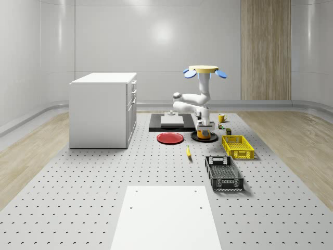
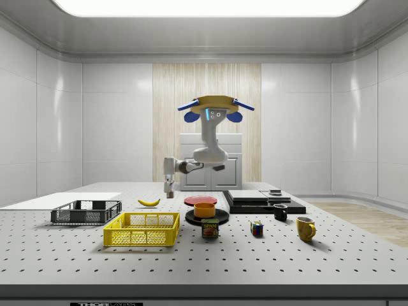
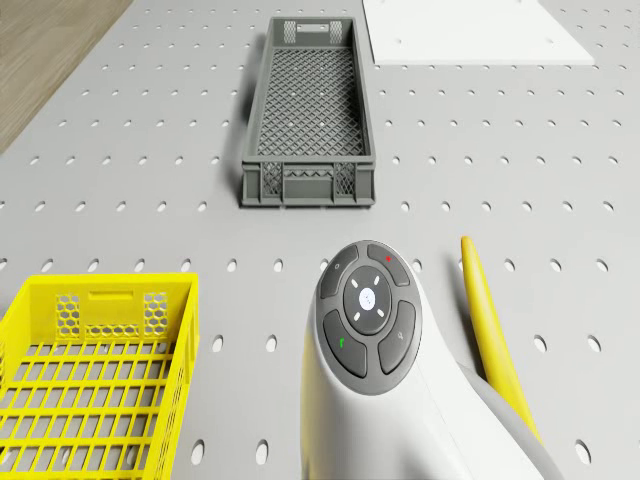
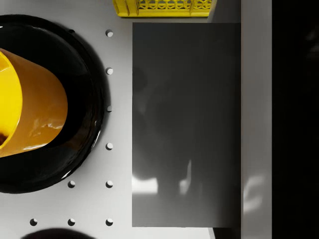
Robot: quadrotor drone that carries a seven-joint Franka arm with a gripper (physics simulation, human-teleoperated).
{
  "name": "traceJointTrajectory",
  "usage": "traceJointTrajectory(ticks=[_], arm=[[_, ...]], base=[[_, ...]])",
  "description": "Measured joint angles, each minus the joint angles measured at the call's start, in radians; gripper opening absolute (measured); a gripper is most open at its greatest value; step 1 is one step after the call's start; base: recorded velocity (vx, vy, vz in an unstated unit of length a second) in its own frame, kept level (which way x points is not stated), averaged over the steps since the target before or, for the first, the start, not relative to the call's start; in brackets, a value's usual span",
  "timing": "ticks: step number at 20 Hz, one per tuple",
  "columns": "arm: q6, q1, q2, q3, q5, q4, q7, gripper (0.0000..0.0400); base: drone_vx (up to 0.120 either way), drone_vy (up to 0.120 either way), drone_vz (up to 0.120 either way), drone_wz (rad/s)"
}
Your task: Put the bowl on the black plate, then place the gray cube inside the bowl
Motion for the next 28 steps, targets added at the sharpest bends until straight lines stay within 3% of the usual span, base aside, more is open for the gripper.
traceJointTrajectory(ticks=[24,28], arm=[[0.004,-0.002,-0.005,0.001,0.002,0.000,0.001,0.0251],[0.005,-0.002,-0.005,0.001,0.002,0.000,0.002,0.0251]], base=[[-0.120,0.000,0.000,0.000],[-0.120,0.060,0.000,0.000]])
